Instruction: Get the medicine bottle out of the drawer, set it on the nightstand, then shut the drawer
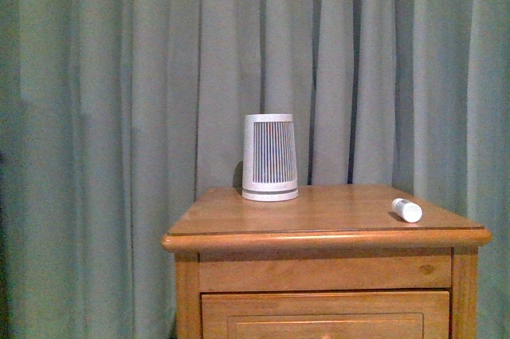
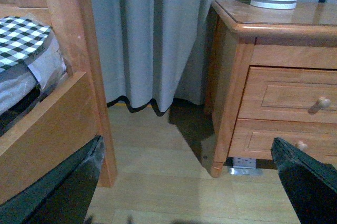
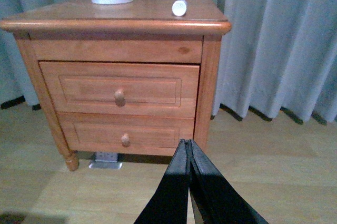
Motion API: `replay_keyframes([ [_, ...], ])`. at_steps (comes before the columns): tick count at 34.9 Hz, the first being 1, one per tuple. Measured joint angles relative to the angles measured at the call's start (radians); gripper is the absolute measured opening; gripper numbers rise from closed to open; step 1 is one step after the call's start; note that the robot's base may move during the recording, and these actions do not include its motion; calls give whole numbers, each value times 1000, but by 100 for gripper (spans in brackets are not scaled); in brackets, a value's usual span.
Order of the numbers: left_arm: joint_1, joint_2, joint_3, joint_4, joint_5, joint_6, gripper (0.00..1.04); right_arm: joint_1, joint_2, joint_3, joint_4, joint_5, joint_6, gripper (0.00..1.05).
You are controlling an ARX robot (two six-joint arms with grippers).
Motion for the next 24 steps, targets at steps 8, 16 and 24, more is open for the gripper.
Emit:
replay_keyframes([
  [8, 0, 0, 0, 0, 0, 0, 98, 0, -40, 0, -18, -2, 0, 3],
  [16, 0, 0, 0, 0, 0, 0, 98, 0, -40, 0, -19, -1, -1, 41],
  [24, 0, 0, 0, 0, 0, 0, 98, 0, -40, 0, -19, -2, -1, 80],
])
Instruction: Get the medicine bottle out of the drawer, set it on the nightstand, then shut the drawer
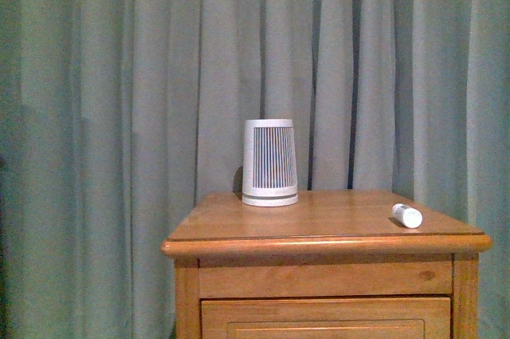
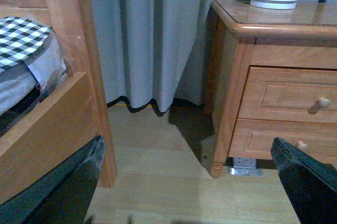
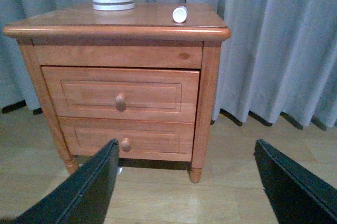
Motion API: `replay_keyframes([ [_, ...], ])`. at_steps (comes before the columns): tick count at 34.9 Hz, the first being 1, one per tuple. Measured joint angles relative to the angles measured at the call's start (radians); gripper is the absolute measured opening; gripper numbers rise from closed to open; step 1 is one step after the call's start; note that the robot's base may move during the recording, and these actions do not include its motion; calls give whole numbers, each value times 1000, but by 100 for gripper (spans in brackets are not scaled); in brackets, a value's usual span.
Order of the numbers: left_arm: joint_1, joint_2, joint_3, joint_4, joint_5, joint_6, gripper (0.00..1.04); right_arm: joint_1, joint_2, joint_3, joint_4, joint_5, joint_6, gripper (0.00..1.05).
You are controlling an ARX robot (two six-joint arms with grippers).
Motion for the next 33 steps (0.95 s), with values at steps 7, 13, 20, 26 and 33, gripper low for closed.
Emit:
replay_keyframes([
  [7, 0, 0, 0, 0, 0, 0, 98, 0, 0, 0, 0, 0, 0, 98],
  [13, 0, 0, 0, 0, 0, 0, 98, 0, 0, 0, 0, 0, 0, 98],
  [20, 0, 0, 0, 0, 0, 0, 98, 0, 0, 0, 0, 0, 0, 98],
  [26, 0, 0, 0, 0, 0, 0, 98, 0, 0, 0, 0, 0, 0, 98],
  [33, 0, 0, 0, 0, 0, 0, 98, 0, 0, 0, 0, 0, 0, 98],
])
